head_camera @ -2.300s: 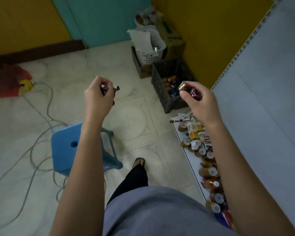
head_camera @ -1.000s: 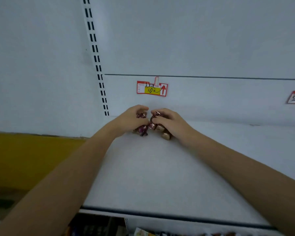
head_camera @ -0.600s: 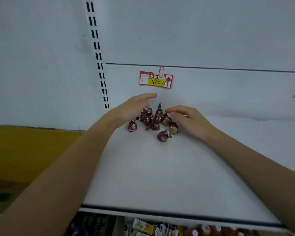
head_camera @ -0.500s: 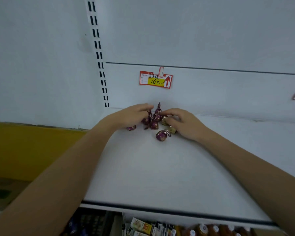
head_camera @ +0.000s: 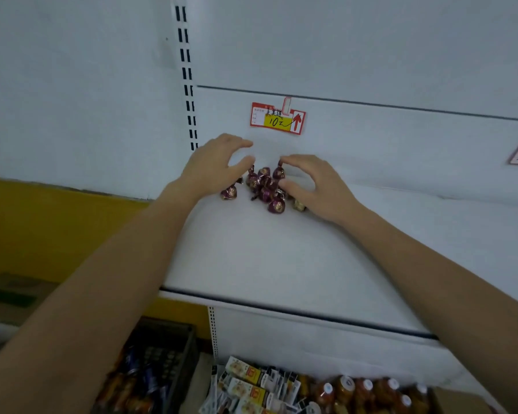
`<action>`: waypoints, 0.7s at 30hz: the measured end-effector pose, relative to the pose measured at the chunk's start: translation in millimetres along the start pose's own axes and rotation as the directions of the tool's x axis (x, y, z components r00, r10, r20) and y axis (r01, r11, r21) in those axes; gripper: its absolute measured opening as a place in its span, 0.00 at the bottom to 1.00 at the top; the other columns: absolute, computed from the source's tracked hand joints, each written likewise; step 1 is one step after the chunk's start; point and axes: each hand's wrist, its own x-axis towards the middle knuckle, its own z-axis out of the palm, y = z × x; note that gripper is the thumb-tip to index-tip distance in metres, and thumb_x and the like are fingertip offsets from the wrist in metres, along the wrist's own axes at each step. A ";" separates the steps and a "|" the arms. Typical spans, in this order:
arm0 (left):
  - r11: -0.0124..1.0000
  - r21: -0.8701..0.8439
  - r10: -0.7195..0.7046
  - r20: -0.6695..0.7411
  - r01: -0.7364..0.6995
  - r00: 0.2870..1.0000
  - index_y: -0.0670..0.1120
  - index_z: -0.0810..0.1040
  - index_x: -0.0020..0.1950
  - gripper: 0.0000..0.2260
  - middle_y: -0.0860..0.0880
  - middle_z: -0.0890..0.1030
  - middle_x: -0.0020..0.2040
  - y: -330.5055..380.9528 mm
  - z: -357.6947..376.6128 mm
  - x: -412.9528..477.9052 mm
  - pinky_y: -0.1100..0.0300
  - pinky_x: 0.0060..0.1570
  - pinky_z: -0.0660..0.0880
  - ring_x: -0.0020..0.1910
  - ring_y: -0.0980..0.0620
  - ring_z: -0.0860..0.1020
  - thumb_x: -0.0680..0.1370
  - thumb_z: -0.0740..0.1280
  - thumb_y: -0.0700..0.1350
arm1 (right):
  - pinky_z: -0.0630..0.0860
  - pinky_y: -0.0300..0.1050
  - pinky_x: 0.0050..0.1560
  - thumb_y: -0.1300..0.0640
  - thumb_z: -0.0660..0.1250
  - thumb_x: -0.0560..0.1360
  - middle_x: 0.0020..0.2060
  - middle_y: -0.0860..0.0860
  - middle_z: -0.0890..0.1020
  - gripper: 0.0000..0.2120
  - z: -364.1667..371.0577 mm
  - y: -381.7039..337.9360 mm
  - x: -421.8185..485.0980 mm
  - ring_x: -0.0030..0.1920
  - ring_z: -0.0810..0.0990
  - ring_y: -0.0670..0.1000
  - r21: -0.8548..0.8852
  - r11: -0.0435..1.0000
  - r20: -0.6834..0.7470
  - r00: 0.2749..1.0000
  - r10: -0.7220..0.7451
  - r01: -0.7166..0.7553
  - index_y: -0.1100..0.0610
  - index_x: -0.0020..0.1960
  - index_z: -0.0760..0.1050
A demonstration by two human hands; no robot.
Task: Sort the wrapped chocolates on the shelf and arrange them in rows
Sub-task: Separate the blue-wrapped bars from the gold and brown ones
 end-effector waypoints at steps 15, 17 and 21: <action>0.949 -0.300 -0.029 -0.393 -0.099 0.919 0.44 0.76 0.56 0.11 0.56 0.78 0.47 47.1 -73.6 -191.8 0.74 0.49 0.70 0.44 0.67 0.75 0.78 0.61 0.46 | 0.70 0.32 0.54 0.51 0.61 0.76 0.51 0.47 0.78 0.14 -17.1 -128.0 -163.6 0.50 0.77 0.44 0.155 0.986 -0.539 0.833 0.130 -0.053 0.55 0.59 0.75; 0.929 -0.352 -0.032 -0.380 -0.113 0.924 0.45 0.76 0.55 0.09 0.54 0.78 0.47 50.3 -70.5 -236.1 0.70 0.49 0.72 0.46 0.63 0.76 0.78 0.61 0.45 | 0.74 0.39 0.53 0.52 0.61 0.77 0.49 0.46 0.78 0.10 0.0 -146.6 -210.8 0.49 0.78 0.43 0.221 0.970 -0.557 0.804 0.209 -0.099 0.53 0.57 0.74; 0.911 -0.403 -0.017 -0.244 -0.086 0.970 0.43 0.76 0.55 0.09 0.50 0.78 0.48 50.0 -49.1 -310.1 0.65 0.47 0.74 0.47 0.57 0.77 0.79 0.61 0.45 | 0.74 0.36 0.50 0.54 0.61 0.77 0.47 0.41 0.77 0.10 42.2 -168.7 -300.3 0.47 0.76 0.39 0.294 0.914 -0.530 0.748 0.399 -0.280 0.54 0.56 0.74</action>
